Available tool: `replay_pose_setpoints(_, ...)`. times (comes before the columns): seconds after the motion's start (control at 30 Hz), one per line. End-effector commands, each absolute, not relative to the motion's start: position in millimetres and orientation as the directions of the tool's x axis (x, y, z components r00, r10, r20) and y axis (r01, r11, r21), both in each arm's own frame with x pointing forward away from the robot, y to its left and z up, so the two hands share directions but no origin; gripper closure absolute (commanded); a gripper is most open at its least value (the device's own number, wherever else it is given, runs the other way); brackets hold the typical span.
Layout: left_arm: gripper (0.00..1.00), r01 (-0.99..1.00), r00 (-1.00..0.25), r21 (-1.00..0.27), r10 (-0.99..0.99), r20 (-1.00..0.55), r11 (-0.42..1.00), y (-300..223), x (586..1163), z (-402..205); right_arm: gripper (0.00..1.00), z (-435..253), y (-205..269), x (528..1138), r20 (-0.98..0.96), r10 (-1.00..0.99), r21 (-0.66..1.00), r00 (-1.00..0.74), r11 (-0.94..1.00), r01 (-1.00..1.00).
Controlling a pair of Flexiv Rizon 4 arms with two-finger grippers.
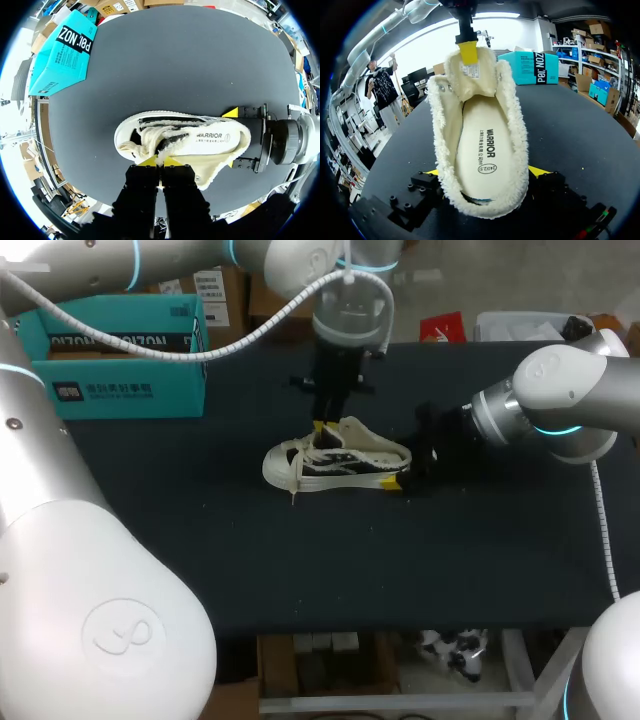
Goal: Open the shoe tongue, take the insole out of the shoe, put the insole back into the shoe, and pack the shoe into the shoebox
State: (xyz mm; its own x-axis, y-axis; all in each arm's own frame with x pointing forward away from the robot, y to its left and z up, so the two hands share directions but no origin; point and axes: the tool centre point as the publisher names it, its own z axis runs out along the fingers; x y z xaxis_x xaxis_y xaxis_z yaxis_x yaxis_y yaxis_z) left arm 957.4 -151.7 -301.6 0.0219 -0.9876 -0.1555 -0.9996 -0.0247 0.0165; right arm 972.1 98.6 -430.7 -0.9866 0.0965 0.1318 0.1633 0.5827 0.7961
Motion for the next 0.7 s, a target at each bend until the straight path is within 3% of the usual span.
replay_pose_setpoints(0.03, 1.0, -0.999, 0.019, -0.025, -0.993, 0.115, -0.022, -117.4, 951.2, -307.7, 1.0, -439.8, 101.0, 970.8, 0.134, 0.096, 0.797, -0.986, 0.581, 0.164)
replay_pose_setpoints(0.7, 1.0, -1.0, -0.025, -0.01, -0.924, 0.381, 0.023, -94.1, 966.6, -322.8, 1.0, -439.8, 101.0, 970.8, 0.134, 0.096, 0.797, -0.986, 0.581, 0.164)
